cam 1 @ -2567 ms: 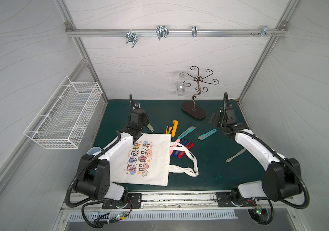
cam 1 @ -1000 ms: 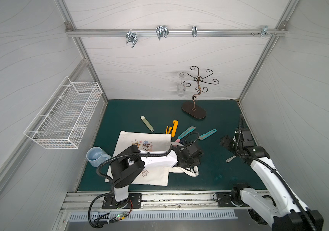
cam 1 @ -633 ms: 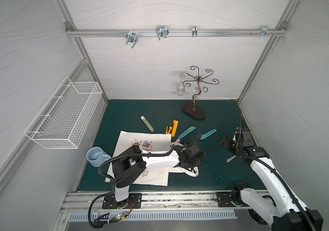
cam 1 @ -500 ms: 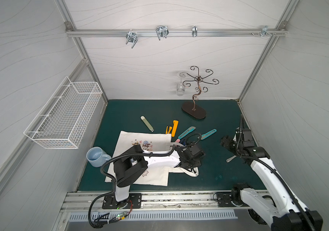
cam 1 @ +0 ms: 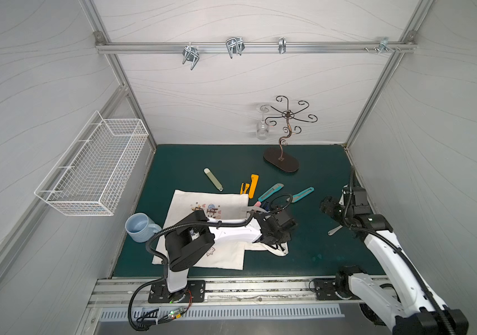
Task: Place the art knife into the pouch
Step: Open the pouch at the center of the board.
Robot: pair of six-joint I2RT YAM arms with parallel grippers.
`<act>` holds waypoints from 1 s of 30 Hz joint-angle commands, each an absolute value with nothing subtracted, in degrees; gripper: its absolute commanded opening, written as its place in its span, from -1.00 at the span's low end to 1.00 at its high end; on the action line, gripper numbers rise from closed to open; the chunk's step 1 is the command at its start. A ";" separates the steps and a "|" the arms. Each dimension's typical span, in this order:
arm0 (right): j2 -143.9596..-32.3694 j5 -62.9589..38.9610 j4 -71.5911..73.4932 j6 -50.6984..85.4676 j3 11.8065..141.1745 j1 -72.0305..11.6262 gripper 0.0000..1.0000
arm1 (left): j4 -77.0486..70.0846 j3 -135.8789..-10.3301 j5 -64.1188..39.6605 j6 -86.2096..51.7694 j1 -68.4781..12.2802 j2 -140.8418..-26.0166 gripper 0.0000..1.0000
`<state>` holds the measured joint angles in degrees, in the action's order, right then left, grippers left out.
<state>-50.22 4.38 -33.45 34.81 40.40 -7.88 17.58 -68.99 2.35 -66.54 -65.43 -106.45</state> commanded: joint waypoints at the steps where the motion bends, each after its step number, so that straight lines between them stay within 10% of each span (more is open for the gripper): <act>1: -49.28 4.51 -33.76 34.04 40.31 -7.59 0.56 | 18.41 -69.66 4.69 -65.59 -65.74 -103.25 -1.00; 30: -55.99 6.85 -30.26 32.87 41.80 -18.57 0.51 | 37.89 -36.36 15.95 -59.73 -41.16 -51.42 -1.00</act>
